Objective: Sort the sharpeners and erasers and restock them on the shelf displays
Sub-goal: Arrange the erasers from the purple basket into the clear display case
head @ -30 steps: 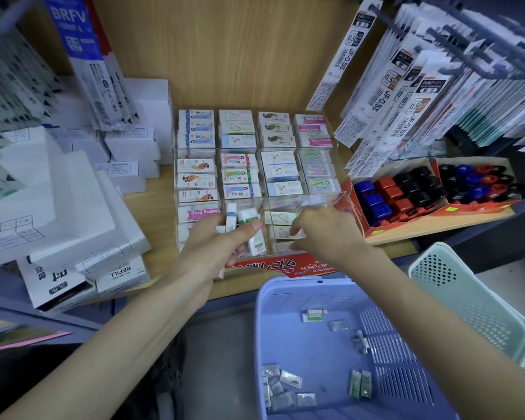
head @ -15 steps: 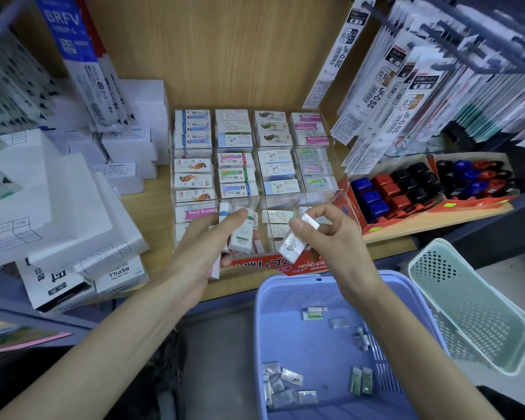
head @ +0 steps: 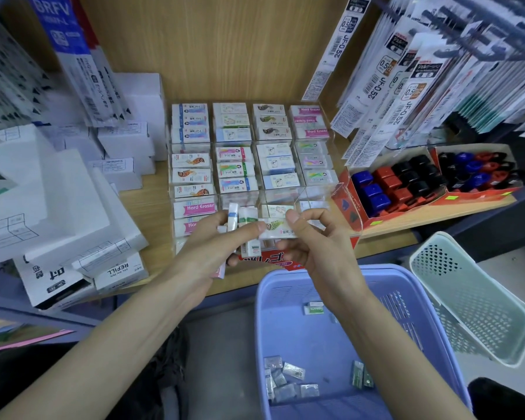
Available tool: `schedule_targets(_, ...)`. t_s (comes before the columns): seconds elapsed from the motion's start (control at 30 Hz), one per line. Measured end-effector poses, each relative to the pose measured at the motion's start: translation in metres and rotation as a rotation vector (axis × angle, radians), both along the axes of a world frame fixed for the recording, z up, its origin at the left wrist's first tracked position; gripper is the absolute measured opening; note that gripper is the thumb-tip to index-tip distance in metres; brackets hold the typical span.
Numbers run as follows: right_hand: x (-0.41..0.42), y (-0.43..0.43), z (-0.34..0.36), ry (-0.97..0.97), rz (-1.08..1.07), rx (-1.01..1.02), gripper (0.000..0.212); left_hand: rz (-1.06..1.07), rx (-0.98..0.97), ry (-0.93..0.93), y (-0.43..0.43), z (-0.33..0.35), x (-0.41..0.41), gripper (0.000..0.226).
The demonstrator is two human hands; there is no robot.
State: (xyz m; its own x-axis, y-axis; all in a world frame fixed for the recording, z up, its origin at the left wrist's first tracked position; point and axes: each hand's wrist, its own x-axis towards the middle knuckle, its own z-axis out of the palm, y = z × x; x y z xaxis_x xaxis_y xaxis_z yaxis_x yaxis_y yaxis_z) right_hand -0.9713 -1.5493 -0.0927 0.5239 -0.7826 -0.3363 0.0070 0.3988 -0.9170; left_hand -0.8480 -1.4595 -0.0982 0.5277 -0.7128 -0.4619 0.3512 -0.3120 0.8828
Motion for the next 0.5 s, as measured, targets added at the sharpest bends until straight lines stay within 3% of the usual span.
schedule_targets(0.2,0.001,0.005,-0.004,-0.05,0.062,-0.049,0.022,0.149,-0.015,0.055,0.001,0.001,0.006,0.022)
schedule_targets(0.5,0.028,-0.009,0.001,0.475,0.519,-0.923,0.022,0.215,-0.011,-0.068,0.028,0.004,0.032,0.03)
